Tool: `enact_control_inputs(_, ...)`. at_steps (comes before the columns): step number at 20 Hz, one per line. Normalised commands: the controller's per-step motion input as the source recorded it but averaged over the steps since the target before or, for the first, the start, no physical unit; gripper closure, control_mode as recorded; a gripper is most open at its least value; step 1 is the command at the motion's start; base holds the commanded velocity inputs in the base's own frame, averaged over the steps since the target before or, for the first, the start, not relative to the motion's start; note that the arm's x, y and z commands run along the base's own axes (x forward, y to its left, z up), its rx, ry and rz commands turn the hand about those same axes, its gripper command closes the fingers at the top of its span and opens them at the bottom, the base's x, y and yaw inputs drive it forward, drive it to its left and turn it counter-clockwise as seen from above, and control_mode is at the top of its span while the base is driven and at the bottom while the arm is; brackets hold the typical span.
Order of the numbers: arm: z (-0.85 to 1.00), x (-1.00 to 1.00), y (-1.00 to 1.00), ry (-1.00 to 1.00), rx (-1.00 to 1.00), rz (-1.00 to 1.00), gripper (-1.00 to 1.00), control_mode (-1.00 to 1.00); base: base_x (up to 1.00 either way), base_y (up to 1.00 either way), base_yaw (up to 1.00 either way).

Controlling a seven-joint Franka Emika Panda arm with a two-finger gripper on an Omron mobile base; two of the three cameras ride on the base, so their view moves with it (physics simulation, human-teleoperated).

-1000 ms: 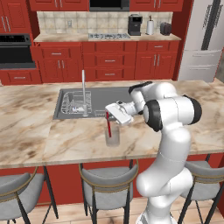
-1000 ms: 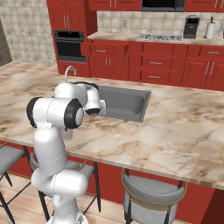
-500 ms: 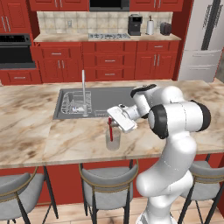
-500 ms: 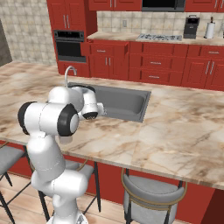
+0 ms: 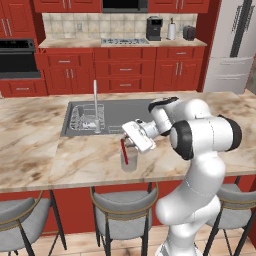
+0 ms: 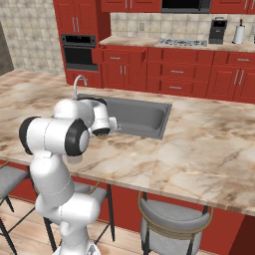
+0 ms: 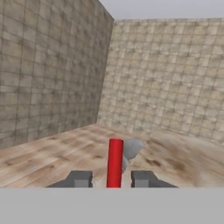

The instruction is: Take a straw from the drawer in front and place it inside the glass cup on the dining counter.

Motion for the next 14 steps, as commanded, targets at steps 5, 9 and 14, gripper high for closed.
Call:
enact_control_inputs(5, -0.02, 0.13, 0.00, -0.05, 0.00, 0.00, -1.00, -1.00, 0.00, 0.00, 0.00)
enact_control_inputs(9, 0.00, 0.13, -0.01, -0.05, 0.00, 0.00, -1.00, -1.00, 0.00, 0.00, 0.00)
enact_control_inputs(14, 0.02, 0.04, -0.11, -0.07, 0.00, 0.00, -1.00, -1.00, 0.00, 0.00, 0.00)
